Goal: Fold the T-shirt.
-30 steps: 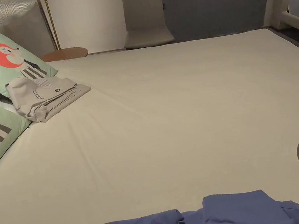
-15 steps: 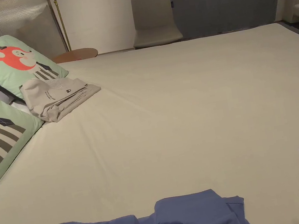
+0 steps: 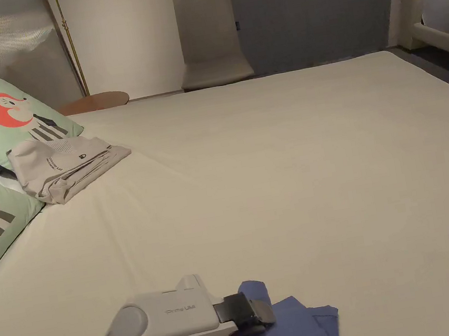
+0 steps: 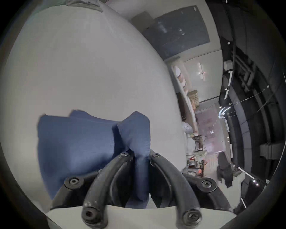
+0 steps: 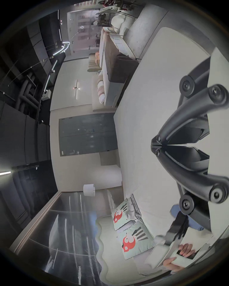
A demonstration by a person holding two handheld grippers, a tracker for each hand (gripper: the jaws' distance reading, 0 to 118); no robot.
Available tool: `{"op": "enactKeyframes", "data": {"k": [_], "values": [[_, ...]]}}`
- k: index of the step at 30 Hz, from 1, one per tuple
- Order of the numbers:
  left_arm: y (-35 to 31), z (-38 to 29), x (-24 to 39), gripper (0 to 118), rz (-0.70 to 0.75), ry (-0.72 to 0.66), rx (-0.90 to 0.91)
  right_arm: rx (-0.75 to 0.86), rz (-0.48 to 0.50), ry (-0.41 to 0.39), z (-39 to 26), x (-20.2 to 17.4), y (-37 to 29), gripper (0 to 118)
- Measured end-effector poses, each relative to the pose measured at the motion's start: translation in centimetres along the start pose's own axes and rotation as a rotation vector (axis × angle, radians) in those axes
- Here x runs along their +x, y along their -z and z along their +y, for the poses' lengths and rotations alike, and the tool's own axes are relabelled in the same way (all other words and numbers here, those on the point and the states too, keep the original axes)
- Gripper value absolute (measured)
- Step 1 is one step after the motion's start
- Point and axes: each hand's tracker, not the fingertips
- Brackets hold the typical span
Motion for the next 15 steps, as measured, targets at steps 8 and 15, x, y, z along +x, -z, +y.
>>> {"op": "enactKeyframes", "data": {"k": [8,15], "values": [[5.6,-2.7,1.4,16,0.040,-0.053,-0.011,-0.009,-0.048,0.038,-0.5,2.1,-0.6,1],[0.5,-3.8,2.8,110,-0.156,0.038,0.096,-0.013,-0.048,0.046,-0.7,2.3,-0.6,1]]}}
